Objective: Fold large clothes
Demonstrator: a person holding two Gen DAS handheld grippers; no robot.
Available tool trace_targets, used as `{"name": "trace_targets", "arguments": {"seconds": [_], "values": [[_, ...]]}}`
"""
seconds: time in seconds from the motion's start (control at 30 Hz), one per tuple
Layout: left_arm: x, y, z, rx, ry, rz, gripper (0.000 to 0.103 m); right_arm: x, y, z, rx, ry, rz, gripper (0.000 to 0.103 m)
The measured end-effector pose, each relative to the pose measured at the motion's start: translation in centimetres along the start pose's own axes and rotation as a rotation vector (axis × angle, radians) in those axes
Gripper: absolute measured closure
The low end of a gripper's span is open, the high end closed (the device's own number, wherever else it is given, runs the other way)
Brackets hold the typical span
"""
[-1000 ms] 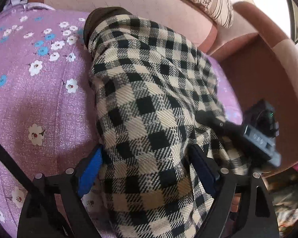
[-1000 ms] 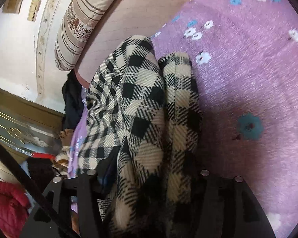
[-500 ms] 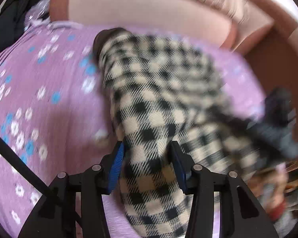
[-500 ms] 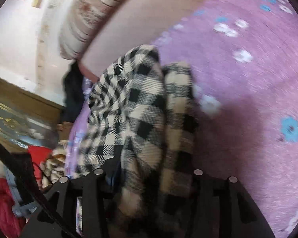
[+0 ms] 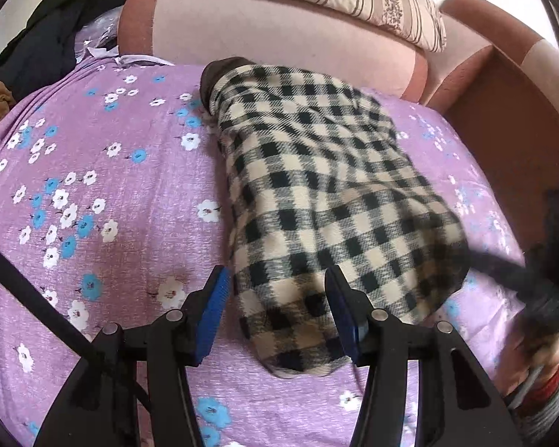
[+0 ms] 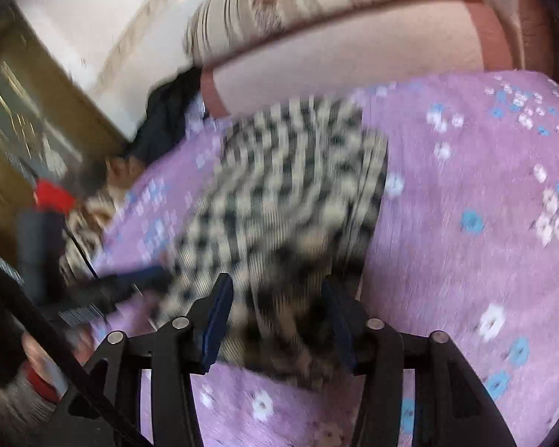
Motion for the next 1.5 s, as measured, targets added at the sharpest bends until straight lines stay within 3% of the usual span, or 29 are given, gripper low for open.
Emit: {"name": "trace_targets", "arguments": {"seconds": [0.03,0.07,0.17,0.3,0.37,0.53,0.6,0.7,0.77,0.83,0.93,1.0,1.07,1.1,1.17,1.2,1.27,1.33,1.37,1.5], "values": [[-0.3,0.1,0.2,-0.006,0.006,-0.004,0.051,-0.4,-1.2,-1.0,0.05,-0.016,-0.003,0.095],[-0.7,0.2,0.5,-0.013,0.008,-0.011,0.051,-1.0,-2.1,-2.1,0.094,-0.051,-0.003,0.096],[-1.8,-0.2,1.0,-0.012,-0.017,-0.006,0.051,-1.7,-1.9,-4.0,0.116,-0.123,0.023,0.097],[-2.4,-2.8,-0.3,0.071,-0.07,0.108,0.051,-2.3,-1.3,-5.4,0.124,-0.178,0.057,0.097],[-2.4,-3.8,-0.9,0.089,-0.089,0.157,0.043,-2.5,-1.4,-5.7,0.136,-0.182,0.049,0.096],[-1.5,-2.9,-2.1,0.11,-0.102,0.161,0.042,-1.8,0.4,-4.5,0.142,-0.14,0.022,0.092],[-0.3,-2.0,-2.8,0.105,-0.079,0.14,0.042,-1.2,2.1,-3.7,0.091,-0.1,-0.029,0.086],[0.8,-0.5,-3.8,0.087,-0.028,0.109,0.042,-0.4,4.9,-2.4,-0.065,-0.061,-0.131,0.086],[1.1,0.6,-4.3,0.065,-0.01,0.112,0.043,0.2,5.9,-1.6,-0.174,-0.063,-0.122,0.086],[1.3,2.3,-4.8,-0.005,-0.01,0.144,0.044,0.8,5.3,-0.9,-0.187,-0.063,-0.08,0.086],[1.6,5.1,-5.0,-0.146,-0.027,0.193,0.043,1.7,2.2,-0.7,-0.118,-0.053,0.012,0.086],[1.9,6.8,-5.1,-0.234,-0.034,0.24,0.037,1.9,-0.4,-0.7,-0.045,-0.068,0.024,0.086],[2.2,8.2,-5.0,-0.317,-0.033,0.284,0.019,0.9,-2.7,-1.0,0.034,-0.086,-0.074,0.086],[2.4,9.1,-5.1,-0.375,-0.033,0.312,0.016,0.2,-3.4,-1.2,0.061,-0.09,-0.146,0.088],[2.9,10.5,-4.9,-0.466,-0.04,0.339,0.002,0.2,-2.7,-1.1,0.022,-0.083,-0.186,0.091],[3.2,11.0,-4.7,-0.487,-0.041,0.339,0.001,0.9,-1.9,-0.8,-0.025,-0.062,-0.183,0.091],[3.6,11.5,-4.2,-0.494,-0.031,0.338,0.001,3.0,-0.6,-0.1,-0.111,-0.003,-0.13,0.09],[3.9,11.7,-4.0,-0.483,-0.017,0.318,0.001,4.5,-0.6,0.4,-0.134,0.0,-0.018,0.09],[4.2,11.8,-3.9,-0.476,-0.002,0.311,0.001,5.2,-1.5,0.8,-0.119,-0.019,0.077,0.09],[5.4,11.7,-4.2,-0.499,0.06,0.336,0.001,6.3,-6.3,0.8,-0.02,-0.102,0.299,0.09]]}}
Point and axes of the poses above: each gripper's, at about its wrist camera, not at the fingertips, and y roughly against the way its jaws point, x to its left, z to its top, the point moved 2 cm from there along -y, roughly the way its jaws point, and after that the axes turned 3 degrees about z, right-handed, at the moved point
